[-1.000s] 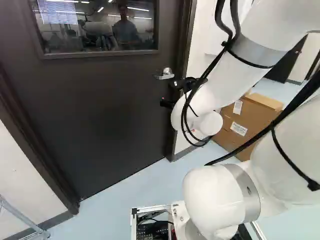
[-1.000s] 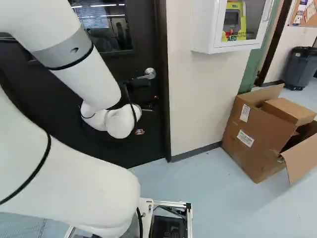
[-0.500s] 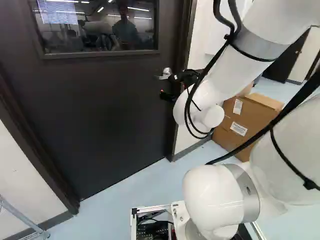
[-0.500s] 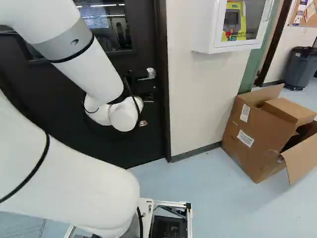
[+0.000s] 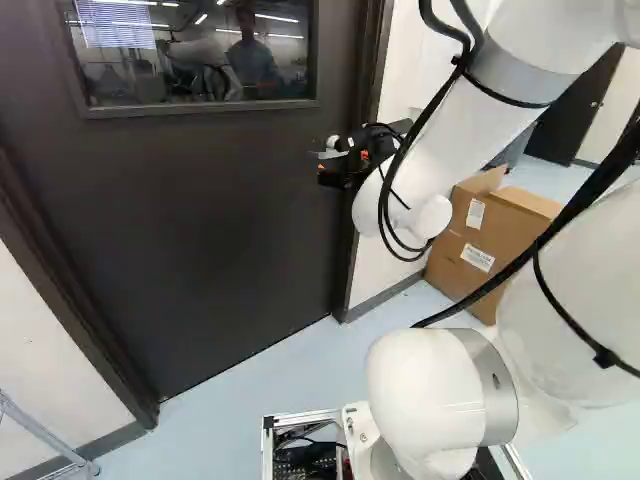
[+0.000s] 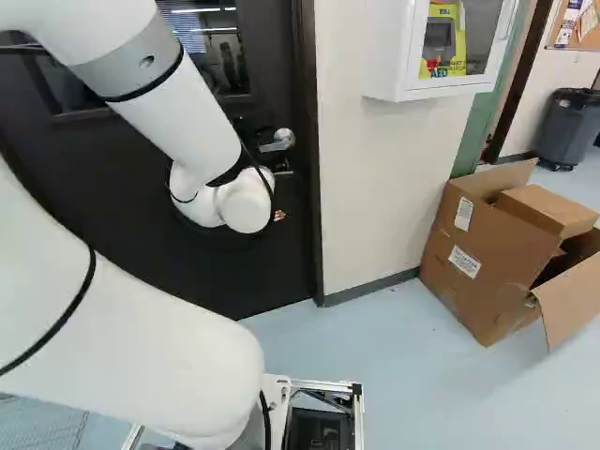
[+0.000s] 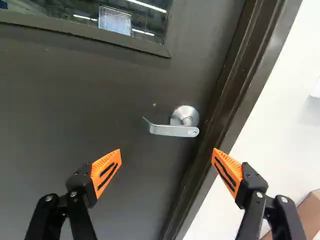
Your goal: Open the door and move inside
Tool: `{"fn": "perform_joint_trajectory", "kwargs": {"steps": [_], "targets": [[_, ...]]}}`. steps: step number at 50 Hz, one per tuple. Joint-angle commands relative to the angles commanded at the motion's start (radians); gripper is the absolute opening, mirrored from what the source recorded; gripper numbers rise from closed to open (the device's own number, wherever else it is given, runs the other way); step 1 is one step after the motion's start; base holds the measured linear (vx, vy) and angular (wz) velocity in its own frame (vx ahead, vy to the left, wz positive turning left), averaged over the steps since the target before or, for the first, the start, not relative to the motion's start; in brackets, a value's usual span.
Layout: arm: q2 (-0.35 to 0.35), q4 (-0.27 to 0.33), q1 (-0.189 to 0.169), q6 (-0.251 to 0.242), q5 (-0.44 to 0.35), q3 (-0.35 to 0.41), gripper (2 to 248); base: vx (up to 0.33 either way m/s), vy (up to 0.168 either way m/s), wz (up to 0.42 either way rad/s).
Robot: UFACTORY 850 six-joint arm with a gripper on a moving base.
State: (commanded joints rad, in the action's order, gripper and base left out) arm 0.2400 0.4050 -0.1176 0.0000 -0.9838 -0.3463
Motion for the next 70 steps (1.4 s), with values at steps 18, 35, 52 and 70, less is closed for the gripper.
{"fn": "perform_joint_trajectory", "kwargs": {"steps": [18, 35, 52, 70], "targets": [[-0.022, 0.112, -0.028, 0.0, -0.039, -0.062, 247, 0.0, 0.0, 0.0], [-0.063, 0.22, -0.051, 0.0, -0.067, -0.125, 247, 0.0, 0.0, 0.0], [-0.124, 0.333, -0.061, 0.0, -0.089, -0.183, 247, 0.0, 0.0, 0.0], [-0.192, 0.392, -0.055, 0.0, -0.111, -0.247, 247, 0.0, 0.0, 0.0]]}}
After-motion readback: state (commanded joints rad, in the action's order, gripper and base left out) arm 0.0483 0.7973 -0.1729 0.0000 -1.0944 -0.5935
